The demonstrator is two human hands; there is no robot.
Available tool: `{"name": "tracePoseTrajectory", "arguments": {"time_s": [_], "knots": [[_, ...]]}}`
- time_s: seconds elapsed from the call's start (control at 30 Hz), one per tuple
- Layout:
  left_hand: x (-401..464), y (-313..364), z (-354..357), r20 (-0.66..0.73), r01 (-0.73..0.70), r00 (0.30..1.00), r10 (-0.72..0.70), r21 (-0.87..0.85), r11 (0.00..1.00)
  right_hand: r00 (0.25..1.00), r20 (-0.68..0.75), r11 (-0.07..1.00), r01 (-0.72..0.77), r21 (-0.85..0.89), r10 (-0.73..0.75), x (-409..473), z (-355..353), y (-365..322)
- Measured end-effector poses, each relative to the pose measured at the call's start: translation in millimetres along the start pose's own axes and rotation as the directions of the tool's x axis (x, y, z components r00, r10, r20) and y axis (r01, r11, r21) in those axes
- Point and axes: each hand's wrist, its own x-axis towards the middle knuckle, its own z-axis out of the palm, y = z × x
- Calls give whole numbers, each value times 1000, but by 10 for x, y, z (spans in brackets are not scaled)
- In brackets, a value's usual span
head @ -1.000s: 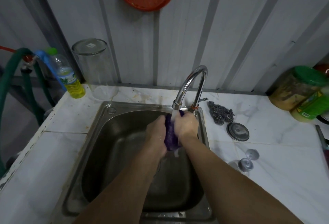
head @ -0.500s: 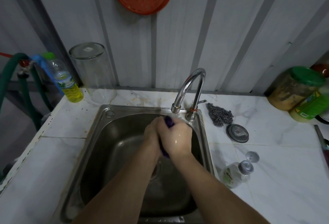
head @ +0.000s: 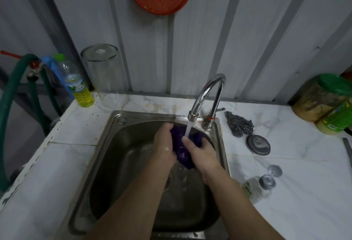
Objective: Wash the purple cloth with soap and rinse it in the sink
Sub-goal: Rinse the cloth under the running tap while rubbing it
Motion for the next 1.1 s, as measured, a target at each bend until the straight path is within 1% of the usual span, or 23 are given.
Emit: {"name": "tracePoseTrajectory", "arguments": {"time_s": [0.03,0.13,0.2,0.27,0.33,0.37,0.4,0.47,0.5,0.53,0.57,0.6,0.63,0.67,0.7,0.73,0.8,0.83,0.87,0.93,1.0,1.03,1.1], "knots": [[10,21,-25,13,16,1000,-16,-15,1000,999,-44,999,30,35,-29,3,-11,21],[114,20,-112,56,-4,998,1,55,998,984,-170,959,99,267,-54,74,-71,27],[157,11,-165,86,-21,996,15,65,998,972,-224,925,149,349,-72,133,-129,21],[138,-31,-172,27,-20,999,18,74,997,971,-226,895,173,412,-84,108,-139,5],[98,-152,-136,4,-2,1000,2,49,999,972,-221,866,181,467,-83,16,-60,-9],[39,-190,-99,9,24,1000,-25,57,998,969,-221,864,200,463,-105,-62,-16,-22],[42,-216,-53,-16,42,999,-41,59,997,964,-212,865,242,440,-162,-171,23,-34],[27,-186,16,-28,64,998,-63,46,997,933,-168,888,354,292,-317,-380,72,2],[86,-188,-6,-64,84,995,-80,60,995,909,-133,890,414,193,-394,-476,84,38],[131,-198,-62,-64,95,994,-92,47,994,876,-84,872,481,90,-475,-566,98,85],[143,-216,-137,-46,110,993,-107,59,992,833,-37,833,550,-50,-552,-634,115,131],[189,-276,-224,-22,112,994,-110,59,992,778,15,758,616,-215,-628,-680,144,156],[210,-310,-291,4,124,992,-125,68,990,727,50,659,647,-384,-685,-670,181,166],[204,-331,-307,-3,127,992,-127,41,991,698,63,590,646,-484,-713,-632,223,141],[128,-291,-274,-8,129,992,-129,40,991,713,39,597,614,-515,-700,-573,258,74],[126,-253,-213,-15,126,992,-125,54,991,775,2,681,556,-476,-632,-505,271,-26],[-6,-157,-23,11,116,993,-117,97,989,904,-113,862,346,-371,-412,-242,223,-212],[-36,-140,42,-10,89,996,-88,145,985,943,-164,921,229,-314,-290,-97,164,-285],[-84,-152,82,-2,71,997,-72,179,981,962,-198,960,135,-244,-186,29,113,-322],[-117,-183,117,-14,59,998,-58,208,976,963,-254,987,48,-151,-86,138,55,-328],[-156,-141,128,-54,45,998,-36,178,983,953,-292,987,40,-156,-84,103,70,-251],[-121,-112,136,-82,26,997,-14,150,988,949,-290,980,68,-189,-122,38,87,-203],[-22,-19,115,-158,-7,987,30,144,990,936,-234,950,210,-232,-264,-192,162,-91]]}}
